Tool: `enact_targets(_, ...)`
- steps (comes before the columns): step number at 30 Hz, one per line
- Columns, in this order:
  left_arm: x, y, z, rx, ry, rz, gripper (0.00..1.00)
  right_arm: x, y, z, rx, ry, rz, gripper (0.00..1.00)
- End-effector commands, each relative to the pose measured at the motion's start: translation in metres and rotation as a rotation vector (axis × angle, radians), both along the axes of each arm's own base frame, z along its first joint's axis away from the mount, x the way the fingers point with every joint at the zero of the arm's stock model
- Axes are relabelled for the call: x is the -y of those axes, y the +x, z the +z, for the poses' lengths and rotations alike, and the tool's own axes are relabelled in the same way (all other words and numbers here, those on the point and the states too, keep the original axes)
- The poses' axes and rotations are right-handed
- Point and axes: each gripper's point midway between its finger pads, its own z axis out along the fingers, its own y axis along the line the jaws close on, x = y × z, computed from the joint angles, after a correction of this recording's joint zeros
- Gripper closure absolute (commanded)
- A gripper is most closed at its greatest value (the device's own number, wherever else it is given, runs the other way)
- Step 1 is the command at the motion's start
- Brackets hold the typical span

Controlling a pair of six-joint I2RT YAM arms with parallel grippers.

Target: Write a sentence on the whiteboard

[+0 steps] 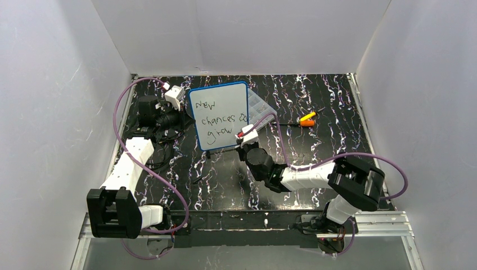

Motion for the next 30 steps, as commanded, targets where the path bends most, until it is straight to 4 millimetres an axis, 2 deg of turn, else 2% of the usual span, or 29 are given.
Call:
enact_targets(1,0.0052,-0.004,0.0081,0.031,-0.017,-0.029,1.0,-0.0046,0.0104,0.0252,0.042,0.075,-0.043,0.99)
enact_targets(30,0.0059,-0.0039,0.0079,0.029,-0.019,-0.032,1.0,-0.0065,0.018,0.0238,0.074,0.063,-0.062,0.99)
